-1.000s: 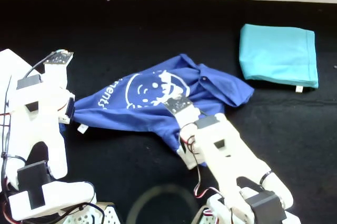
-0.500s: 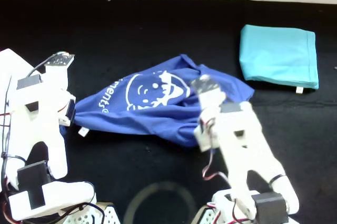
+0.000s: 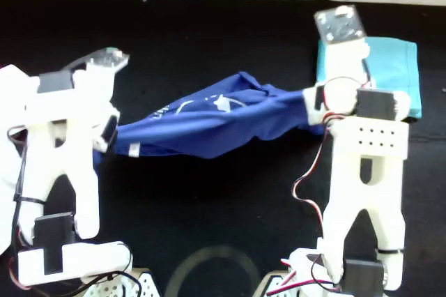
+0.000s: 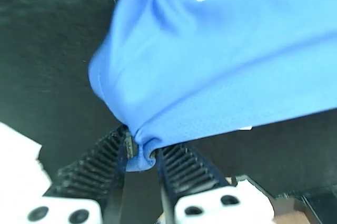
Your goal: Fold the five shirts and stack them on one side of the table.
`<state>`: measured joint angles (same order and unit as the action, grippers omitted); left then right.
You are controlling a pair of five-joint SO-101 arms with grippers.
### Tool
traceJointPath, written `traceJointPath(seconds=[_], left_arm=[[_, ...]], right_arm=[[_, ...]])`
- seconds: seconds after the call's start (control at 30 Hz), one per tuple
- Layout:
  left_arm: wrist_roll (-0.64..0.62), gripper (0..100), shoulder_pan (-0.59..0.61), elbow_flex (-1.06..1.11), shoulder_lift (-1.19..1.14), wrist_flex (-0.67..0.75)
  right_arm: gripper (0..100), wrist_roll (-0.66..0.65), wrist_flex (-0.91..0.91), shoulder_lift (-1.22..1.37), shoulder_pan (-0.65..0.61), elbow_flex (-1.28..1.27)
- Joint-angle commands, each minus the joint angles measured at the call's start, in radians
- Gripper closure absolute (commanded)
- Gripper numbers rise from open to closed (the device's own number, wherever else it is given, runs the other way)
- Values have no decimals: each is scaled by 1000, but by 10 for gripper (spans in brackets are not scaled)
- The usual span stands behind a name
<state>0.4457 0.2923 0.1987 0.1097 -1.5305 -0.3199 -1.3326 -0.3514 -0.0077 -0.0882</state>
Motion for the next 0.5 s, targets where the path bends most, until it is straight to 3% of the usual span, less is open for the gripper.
traceJointPath(seconds=[0.0,0.17,0.47], left_arm=[[-6,991,-33,-271,18,-172],[-38,991,-41,-450,48,-238],[-118,991,-156,-311,217,-236]], right_arm=[[993,-8,-31,-10,24,179],[993,-9,-107,-10,22,415],[993,-12,-163,-1,22,530]])
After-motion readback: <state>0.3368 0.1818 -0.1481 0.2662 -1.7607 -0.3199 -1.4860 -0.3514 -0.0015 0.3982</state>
